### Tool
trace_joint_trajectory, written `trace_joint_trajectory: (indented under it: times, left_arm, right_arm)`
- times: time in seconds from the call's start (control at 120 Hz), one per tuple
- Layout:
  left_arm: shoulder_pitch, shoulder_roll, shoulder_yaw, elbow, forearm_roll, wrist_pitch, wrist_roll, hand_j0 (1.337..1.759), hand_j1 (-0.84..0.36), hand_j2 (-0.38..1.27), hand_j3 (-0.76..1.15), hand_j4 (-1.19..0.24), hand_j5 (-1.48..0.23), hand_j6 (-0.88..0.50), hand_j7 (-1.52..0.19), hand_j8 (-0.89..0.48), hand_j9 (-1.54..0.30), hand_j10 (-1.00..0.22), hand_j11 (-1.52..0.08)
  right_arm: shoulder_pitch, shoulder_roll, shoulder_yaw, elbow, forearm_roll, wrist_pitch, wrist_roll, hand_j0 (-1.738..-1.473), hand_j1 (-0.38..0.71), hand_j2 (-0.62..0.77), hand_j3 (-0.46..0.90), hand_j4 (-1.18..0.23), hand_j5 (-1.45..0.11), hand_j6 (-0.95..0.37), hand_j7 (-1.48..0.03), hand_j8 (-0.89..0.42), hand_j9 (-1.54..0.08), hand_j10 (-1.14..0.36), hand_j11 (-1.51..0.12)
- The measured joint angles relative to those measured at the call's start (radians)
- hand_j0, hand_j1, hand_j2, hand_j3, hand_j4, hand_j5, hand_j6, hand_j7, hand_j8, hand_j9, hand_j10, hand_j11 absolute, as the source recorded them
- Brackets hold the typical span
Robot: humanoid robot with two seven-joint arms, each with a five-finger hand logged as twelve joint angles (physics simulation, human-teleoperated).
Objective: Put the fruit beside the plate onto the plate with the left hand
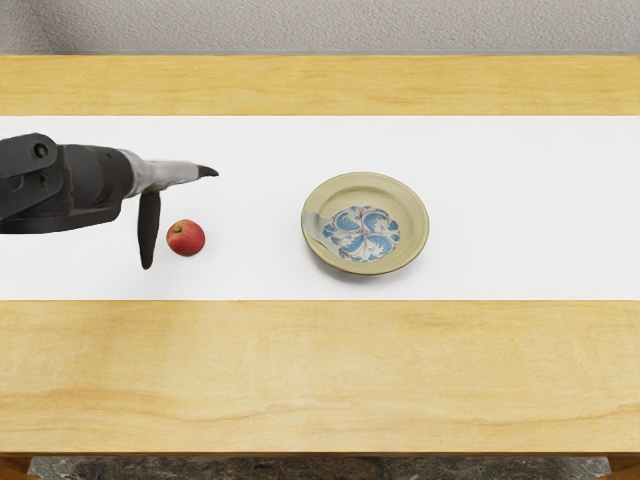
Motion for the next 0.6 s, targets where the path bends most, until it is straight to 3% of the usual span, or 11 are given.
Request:
trace_joint_trajectory:
  times: [0.367, 0.6]
  left_arm:
    - [0.048, -0.025, 0.016, 0.008, 0.104, 0.019, 0.0, 1.658, 0.32, 0.01, 0.0, -0.03, -0.03, -0.03, -0.03, -0.03, -0.03, -0.03, -0.03]
    - [0.051, -0.025, 0.018, 0.027, 0.149, 0.068, 0.0, 1.658, 0.14, 0.04, 0.0, -0.18, -0.23, -0.18, -0.23, -0.18, -0.23, -0.18, -0.23]
  right_arm:
    - [0.0, 0.0, 0.0, 0.0, 0.0, 0.0, 0.0, -1.658, -0.33, 0.0, 0.0, -0.01, -0.02, -0.01, -0.02, -0.01, -0.02, -0.01, -0.02]
    - [-0.003, 0.0, -0.001, 0.0, 0.0, 0.0, 0.0, -1.658, -0.33, 0.0, 0.0, -0.01, -0.02, -0.01, -0.02, -0.01, -0.02, -0.01, -0.02]
